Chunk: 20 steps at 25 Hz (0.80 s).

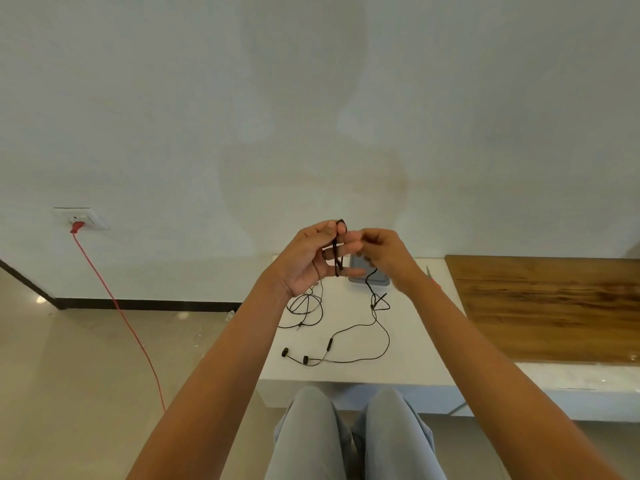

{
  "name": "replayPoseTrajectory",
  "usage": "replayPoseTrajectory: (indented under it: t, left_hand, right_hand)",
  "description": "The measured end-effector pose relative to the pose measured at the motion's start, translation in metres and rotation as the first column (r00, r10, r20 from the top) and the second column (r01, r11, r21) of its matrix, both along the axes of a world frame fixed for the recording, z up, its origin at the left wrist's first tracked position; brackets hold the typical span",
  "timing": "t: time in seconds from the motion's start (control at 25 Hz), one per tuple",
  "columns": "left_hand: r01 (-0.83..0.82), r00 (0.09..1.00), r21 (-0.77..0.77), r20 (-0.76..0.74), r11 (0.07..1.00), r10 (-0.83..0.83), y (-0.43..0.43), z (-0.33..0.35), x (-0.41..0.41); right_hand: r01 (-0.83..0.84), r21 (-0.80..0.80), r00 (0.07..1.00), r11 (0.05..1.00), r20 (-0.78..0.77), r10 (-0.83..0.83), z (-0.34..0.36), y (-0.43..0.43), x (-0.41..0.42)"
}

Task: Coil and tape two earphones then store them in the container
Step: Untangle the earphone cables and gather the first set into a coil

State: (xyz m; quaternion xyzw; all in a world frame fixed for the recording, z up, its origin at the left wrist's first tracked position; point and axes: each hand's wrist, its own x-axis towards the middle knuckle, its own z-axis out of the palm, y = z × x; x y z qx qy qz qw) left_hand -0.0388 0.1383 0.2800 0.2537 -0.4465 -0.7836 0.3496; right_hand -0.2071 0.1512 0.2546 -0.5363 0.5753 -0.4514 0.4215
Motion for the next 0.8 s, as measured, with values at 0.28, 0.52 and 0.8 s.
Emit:
replayPoseTrajectory:
  t: [0.28, 0.52, 0.8]
  left_hand:
    - [-0.162, 0.98, -0.112, 0.094, 0.98, 0.173, -0.016, -0.001, 0.003]
    - [0.002, 0.882, -0.302, 0.45, 0.953, 0.141, -0.012, -0.016, 0.014]
    - [0.139, 0.945, -0.139, 0.316, 0.981, -0.09, 0.008, -0.01, 0.013]
  right_hand:
    - [-0.176, 0.112, 0.983, 0.978, -0.025, 0.18, -0.021, 0.046, 0.018]
    - [-0.203, -0.092, 0.966, 0.975, -0.18, 0.184, 0.007, 0.052, 0.009]
    - [-0.131, -0.186, 0.986, 0.974, -0.122, 0.109, 0.03, 0.008, -0.006]
